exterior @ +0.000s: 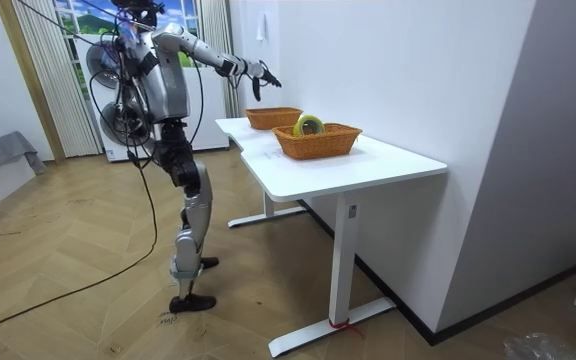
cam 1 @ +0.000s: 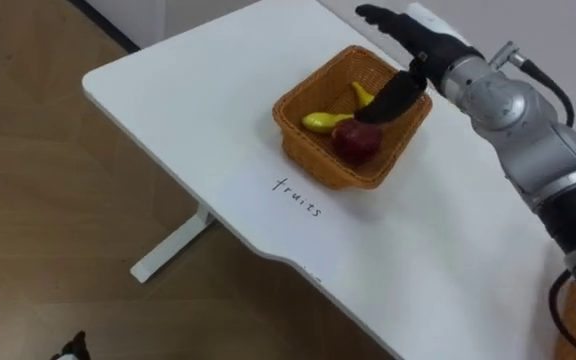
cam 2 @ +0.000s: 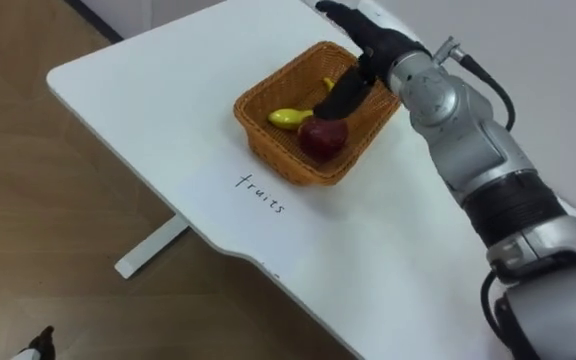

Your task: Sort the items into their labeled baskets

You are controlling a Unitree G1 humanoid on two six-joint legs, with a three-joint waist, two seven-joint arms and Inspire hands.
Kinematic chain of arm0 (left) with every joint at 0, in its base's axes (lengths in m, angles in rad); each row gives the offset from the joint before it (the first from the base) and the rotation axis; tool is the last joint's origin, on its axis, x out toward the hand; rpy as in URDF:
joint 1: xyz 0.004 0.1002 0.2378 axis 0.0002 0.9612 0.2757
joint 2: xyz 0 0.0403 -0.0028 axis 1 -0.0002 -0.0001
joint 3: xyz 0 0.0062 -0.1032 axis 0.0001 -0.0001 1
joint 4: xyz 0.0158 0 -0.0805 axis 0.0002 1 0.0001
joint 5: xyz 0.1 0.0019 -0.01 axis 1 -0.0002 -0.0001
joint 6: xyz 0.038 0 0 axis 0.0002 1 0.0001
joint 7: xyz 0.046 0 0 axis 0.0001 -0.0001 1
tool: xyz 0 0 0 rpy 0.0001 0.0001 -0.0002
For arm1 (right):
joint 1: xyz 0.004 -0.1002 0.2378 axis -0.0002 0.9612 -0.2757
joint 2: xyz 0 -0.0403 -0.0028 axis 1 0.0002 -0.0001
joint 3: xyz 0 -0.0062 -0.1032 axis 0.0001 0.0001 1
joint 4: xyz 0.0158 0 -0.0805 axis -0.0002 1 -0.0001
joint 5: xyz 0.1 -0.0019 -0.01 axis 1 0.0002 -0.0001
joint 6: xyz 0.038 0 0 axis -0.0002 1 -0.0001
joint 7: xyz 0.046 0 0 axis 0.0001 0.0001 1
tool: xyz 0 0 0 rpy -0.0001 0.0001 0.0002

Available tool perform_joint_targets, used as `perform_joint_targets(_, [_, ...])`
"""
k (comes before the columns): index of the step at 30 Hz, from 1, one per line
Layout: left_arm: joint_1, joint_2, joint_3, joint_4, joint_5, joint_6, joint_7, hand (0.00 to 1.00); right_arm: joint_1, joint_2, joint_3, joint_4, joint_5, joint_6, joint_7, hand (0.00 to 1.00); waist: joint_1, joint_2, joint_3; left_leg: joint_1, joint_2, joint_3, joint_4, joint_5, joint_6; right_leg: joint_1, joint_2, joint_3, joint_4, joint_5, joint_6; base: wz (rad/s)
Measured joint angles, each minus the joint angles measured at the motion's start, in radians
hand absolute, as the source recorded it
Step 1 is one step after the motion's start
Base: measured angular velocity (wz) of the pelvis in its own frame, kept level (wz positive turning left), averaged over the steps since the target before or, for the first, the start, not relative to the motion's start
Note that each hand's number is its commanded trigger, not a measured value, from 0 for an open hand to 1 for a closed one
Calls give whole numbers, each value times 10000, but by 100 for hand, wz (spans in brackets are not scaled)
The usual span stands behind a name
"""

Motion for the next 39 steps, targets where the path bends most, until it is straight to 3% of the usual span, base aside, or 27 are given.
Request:
perform_joint_targets(5, [-192,-268,114,-83,-16,1,29,0,-7,-50,-467,-740,-87,5,-31,0,-473,196,-32,7,-6,125,86,-1,17,-10,-24,237,11,-24,38,-6])
perform_joint_targets(7, [-416,-492,178,-78,-21,5,21,0,-147,-86,-735,-880,73,-1,-38,0,-580,411,-96,62,-23,198,82,24,57,-4,-60,376,44,-23,39,-10])
perform_joint_targets(10, [-577,-593,168,-77,-21,-10,20,0,-338,-170,-932,-893,91,-28,-188,0,-647,634,-142,364,-29,346,-177,118,110,69,-147,550,144,-39,64,-14])
perform_joint_targets(12, [-583,-592,171,-89,-22,-32,23,0,-385,-232,-1052,-894,103,-71,-280,0,-783,630,-183,468,-36,373,-308,180,120,97,-173,637,156,-52,86,-8])
perform_joint_targets(17, [-581,-642,388,-89,-16,-31,24,0,-394,-470,-1568,-991,71,-138,-450,0,-1208,640,-176,577,-9,512,-424,209,118,75,-193,727,159,-52,86,-7])
perform_joint_targets(21, [-607,-661,453,-93,-29,-50,37,0,-394,-645,-2318,-1701,39,-301,-1029,0,-1796,727,-184,637,35,804,-422,226,166,-19,-228,958,179,-46,91,-19])
perform_joint_targets(23, [-612,-656,449,-209,-30,-140,42,0,-365,-793,-2554,-1803,79,-496,-1346,0,-2071,803,-148,735,64,940,-459,204,188,5,-231,1082,180,-34,101,-22])
perform_joint_targets(26, [-667,-712,445,-243,-70,-534,52,0,12,-810,-3261,-2347,29,-705,-1988,0,-2383,1027,-122,977,162,1328,-481,89,209,38,-216,1457,185,-14,105,-39])
perform_joint_targets(27, [-682,-742,449,-244,-198,-671,51,0,540,-822,-3709,-2939,40,-854,-2253,0,-2506,1128,-112,1087,193,1466,-511,41,225,85,-220,1517,187,-1,119,-36])
perform_joint_targets(29, [-678,-784,462,-242,-205,-818,63,0,1327,-835,-4373,-3418,81,-1321,-2633,0,-2740,1234,-190,1193,229,1656,-578,4,245,87,-233,1587,190,27,149,-38])
perform_joint_targets(34, [-605,-806,462,15,-235,-1502,477,0,3021,-834,-5853,-3793,97,-1668,-4245,0,-3327,1610,-186,1703,381,2583,-1009,-9,276,-59,-227,2489,346,51,157,-51])
perform_joint_targets(39, [-555,-799,593,661,-914,-2014,886,0,3629,-896,-6976,-4183,1578,-1947,-5736,0,-4209,1698,-223,1868,508,3082,-1201,-59,244,-198,-154,2773,347,56,152,-34])
